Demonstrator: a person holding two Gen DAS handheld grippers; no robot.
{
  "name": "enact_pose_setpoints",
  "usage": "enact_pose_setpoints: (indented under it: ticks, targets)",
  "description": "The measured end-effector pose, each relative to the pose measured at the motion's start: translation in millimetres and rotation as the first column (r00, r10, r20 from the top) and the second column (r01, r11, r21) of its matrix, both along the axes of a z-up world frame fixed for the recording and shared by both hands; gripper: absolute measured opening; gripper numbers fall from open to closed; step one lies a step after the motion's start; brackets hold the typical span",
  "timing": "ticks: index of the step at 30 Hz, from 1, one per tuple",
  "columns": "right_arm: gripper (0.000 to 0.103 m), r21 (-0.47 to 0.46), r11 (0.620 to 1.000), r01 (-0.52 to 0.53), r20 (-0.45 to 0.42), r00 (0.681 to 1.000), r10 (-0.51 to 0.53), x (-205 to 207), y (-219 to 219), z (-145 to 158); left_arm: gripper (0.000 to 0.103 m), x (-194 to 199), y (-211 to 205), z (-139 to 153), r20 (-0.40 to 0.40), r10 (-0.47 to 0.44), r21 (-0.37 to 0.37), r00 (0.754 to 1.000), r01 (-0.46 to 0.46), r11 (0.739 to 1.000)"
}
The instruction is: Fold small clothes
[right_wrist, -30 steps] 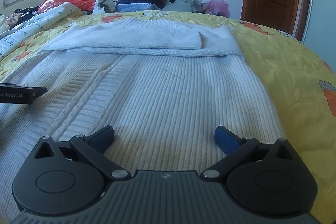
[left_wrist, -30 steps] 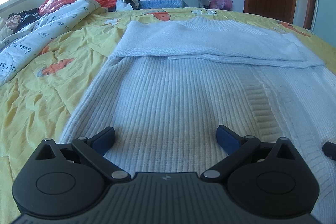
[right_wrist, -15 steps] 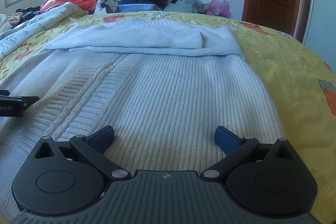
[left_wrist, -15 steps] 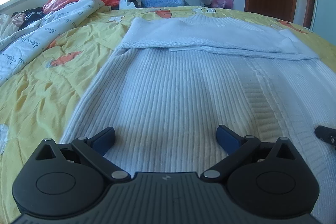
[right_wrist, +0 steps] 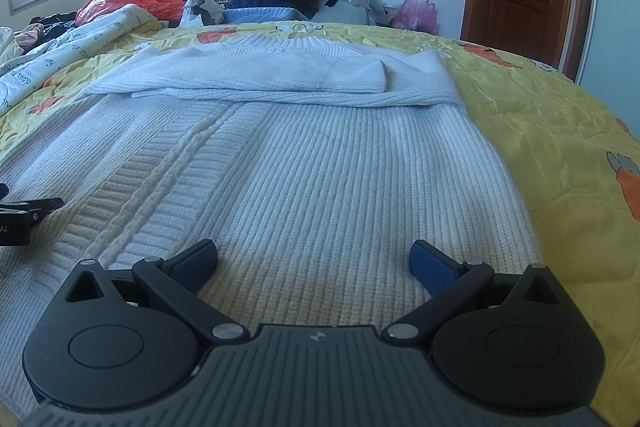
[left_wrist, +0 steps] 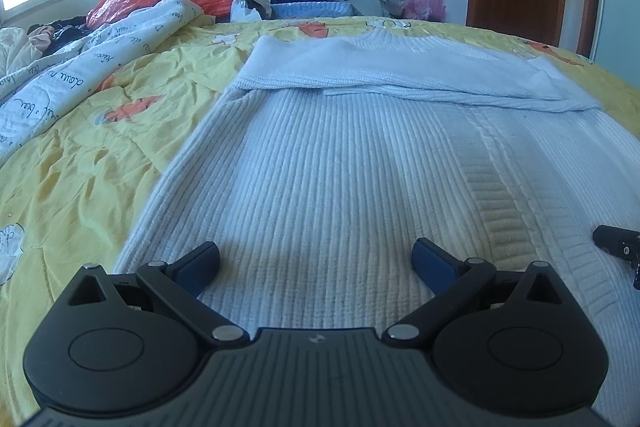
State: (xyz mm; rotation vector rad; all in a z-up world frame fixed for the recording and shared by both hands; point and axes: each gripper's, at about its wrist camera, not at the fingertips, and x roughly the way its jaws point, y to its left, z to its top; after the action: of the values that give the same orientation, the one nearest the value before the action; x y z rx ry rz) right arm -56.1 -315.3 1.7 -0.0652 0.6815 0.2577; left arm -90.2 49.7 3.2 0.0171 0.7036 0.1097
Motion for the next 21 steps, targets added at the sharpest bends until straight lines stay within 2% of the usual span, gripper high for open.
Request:
enact_pose_setpoints:
  ticks: [21]
  targets:
    - [0.103,0.000,1.000,0.000,0.000,1.000,0.000,0.1,-0.2,0.0,0.103,-4.5,0.1,-0.7,0.000,-0.005,0.002,1.000,0.005,1.000]
